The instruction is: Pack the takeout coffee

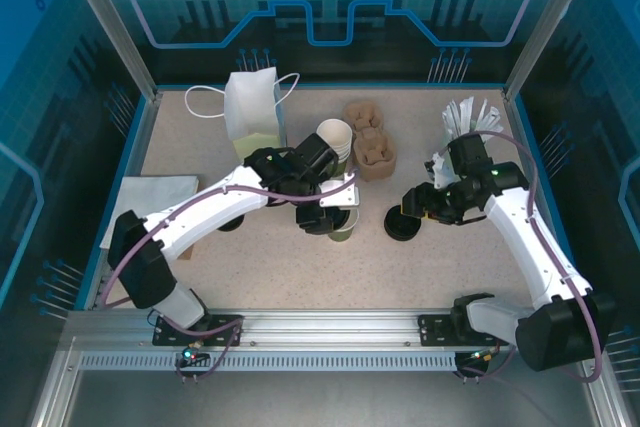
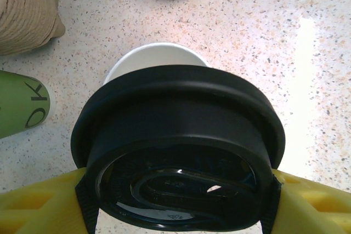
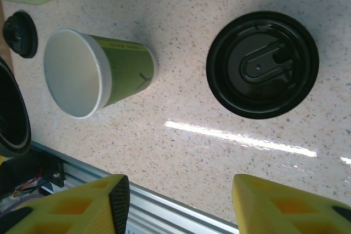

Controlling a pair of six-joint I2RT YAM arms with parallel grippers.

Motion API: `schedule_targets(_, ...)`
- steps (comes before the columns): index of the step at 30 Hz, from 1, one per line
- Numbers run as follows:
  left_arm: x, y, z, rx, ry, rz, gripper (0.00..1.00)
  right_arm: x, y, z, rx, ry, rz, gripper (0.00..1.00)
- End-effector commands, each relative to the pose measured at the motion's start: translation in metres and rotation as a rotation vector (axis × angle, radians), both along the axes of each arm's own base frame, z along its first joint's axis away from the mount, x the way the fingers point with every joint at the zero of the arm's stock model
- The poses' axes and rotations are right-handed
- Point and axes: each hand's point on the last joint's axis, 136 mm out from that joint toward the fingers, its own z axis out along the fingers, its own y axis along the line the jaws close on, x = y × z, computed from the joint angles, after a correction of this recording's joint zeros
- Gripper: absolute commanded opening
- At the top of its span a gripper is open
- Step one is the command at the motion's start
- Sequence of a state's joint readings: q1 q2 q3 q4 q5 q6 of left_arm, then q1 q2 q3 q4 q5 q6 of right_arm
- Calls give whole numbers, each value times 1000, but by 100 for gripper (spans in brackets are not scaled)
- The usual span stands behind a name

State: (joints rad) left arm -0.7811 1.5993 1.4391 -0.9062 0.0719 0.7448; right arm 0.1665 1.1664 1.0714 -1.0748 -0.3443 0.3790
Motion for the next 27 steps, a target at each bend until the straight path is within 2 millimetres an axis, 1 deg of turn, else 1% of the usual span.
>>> schedule_targets(1, 2, 0, 1, 55, -4, -42, 72, -3, -10, -4, -34, -20, -18, 62)
schedule_targets(7, 8, -8, -4, 88, 10, -65, 71, -7, -22, -11, -52, -43, -60, 83)
schedule_targets(11, 10, -9, -9, 116, 23, -77, 71, -10, -27, -14, -57, -44, -74, 92)
schedule_targets(19, 12, -14, -18, 156, 43, -88, 71, -13, -31, -17, -53, -39, -84, 93)
schedule_targets(21, 14, -13, -21, 173, 46, -86, 71, -13, -31, -17, -52, -39, -83, 93)
schedule_targets(27, 15, -12, -22, 192, 42, -85, 71, -12, -31, -18, -47, -39, -83, 94)
